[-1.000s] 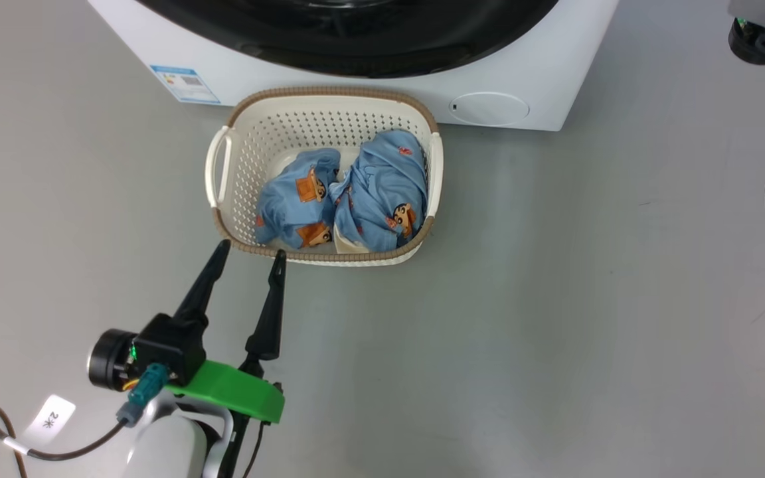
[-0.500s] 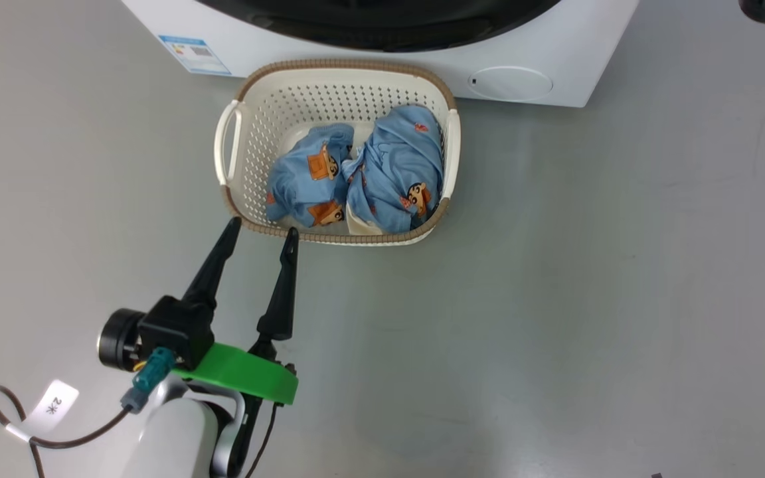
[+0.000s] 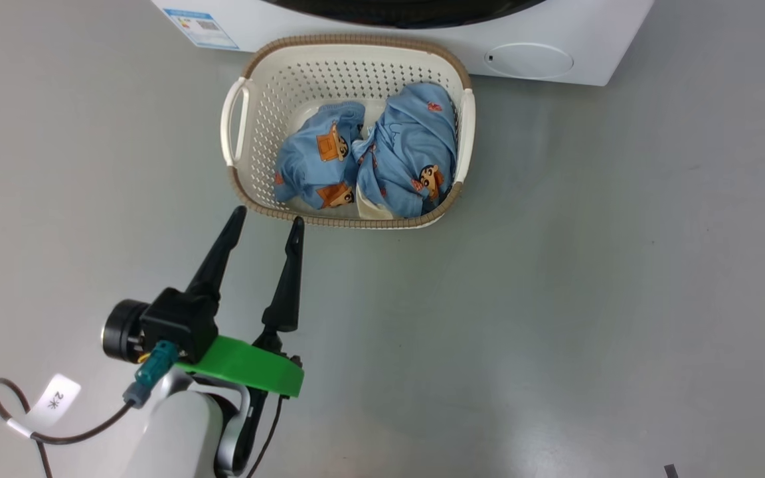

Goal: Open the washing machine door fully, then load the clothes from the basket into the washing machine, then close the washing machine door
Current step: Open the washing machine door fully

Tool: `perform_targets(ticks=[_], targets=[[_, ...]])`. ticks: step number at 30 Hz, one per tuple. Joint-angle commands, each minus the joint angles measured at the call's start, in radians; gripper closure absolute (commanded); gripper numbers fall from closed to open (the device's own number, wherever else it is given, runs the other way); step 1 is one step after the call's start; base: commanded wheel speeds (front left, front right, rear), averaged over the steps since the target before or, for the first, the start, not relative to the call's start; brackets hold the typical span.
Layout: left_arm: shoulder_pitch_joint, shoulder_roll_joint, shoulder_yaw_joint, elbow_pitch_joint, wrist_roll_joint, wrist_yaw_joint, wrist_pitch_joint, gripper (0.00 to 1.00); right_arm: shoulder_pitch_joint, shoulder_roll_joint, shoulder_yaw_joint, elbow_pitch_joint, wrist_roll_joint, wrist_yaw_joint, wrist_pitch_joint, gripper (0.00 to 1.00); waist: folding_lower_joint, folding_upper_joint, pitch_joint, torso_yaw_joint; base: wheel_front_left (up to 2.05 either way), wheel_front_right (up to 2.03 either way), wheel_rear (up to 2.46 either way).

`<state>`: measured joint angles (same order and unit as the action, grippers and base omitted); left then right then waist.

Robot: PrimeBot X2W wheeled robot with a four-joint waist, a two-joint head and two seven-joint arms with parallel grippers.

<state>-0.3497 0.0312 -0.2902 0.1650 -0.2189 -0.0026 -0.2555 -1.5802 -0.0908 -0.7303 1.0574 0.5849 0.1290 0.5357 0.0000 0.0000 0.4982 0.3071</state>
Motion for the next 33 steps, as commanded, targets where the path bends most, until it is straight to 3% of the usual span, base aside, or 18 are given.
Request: perform_targets(ticks=[1, 18, 33], targets=[[-0.013, 0.019, 0.025, -0.03, -0.011, 0.01, -0.006, 0.0, -0.054, 0.031, -0.003, -0.03, -0.018, 0.002, 0.009, 1.0, 0.0, 0.0, 0.008, 0.005, 0.0, 0.0, 0.0], [-0.034, 0.019, -0.008, -0.039, -0.05, 0.03, -0.006, 0.0, -0.087, 0.04, -0.025, -0.047, -0.084, 0.002, 0.069, 1.0, 0.0, 0.0, 0.046, 0.032, 0.0, 0.0, 0.0], [-0.025, 0.019, -0.022, -0.048, -0.074, 0.04, -0.006, 0.0, -0.139, 0.04, -0.017, 0.014, -0.115, 0.002, 0.047, 1.0, 0.0, 0.0, 0.068, 0.07, 0.0, 0.0, 0.0]])
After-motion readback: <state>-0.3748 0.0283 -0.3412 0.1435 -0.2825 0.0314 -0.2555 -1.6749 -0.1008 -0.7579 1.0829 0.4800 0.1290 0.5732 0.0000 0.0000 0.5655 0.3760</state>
